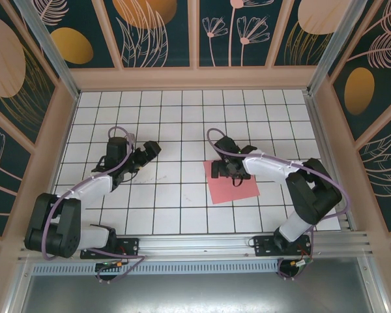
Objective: Fold a paper plane with a square sheet of paper (pick it up from the middle)
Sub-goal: Move the square sheet of paper to the center of the table, then fold the square sheet of paper in half at the center of the table.
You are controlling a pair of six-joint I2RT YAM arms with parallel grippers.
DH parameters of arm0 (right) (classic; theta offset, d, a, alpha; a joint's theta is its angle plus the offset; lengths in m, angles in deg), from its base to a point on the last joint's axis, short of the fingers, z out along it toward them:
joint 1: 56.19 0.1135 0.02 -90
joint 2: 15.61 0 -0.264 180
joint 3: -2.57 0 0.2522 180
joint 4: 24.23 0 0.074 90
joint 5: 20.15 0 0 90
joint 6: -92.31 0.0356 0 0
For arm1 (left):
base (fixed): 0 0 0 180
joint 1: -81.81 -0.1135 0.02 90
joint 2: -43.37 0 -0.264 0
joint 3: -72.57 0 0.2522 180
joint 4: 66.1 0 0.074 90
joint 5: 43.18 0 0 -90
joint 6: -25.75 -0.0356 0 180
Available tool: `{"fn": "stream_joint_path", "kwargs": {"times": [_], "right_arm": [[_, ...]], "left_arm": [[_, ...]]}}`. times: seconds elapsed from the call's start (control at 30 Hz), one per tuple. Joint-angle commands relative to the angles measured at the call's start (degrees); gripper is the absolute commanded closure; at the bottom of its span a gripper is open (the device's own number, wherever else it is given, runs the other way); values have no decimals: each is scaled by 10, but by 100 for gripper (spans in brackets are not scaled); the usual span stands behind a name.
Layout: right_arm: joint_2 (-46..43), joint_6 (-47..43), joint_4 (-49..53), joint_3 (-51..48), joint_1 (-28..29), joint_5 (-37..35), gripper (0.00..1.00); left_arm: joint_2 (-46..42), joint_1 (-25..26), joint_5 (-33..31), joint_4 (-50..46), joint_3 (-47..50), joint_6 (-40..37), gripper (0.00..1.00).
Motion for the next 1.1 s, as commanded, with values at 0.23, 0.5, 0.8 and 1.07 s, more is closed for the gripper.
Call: {"fn": "stream_joint_path", "kwargs": {"times": [0.23, 0.5, 0.8, 1.07], "right_arm": [[41, -19, 39, 1, -1, -8, 4], [59, -22, 27, -20, -1, 2, 5], [105, -19, 0, -43, -1, 15, 16], [66, -8, -3, -29, -10, 23, 31]], "left_arm": [[58, 56, -49, 7, -53, 12, 1], [93, 93, -71, -3, -79, 12, 1], [108, 103, -76, -4, -86, 12, 1], [105, 103, -75, -6, -88, 9, 1]]}}
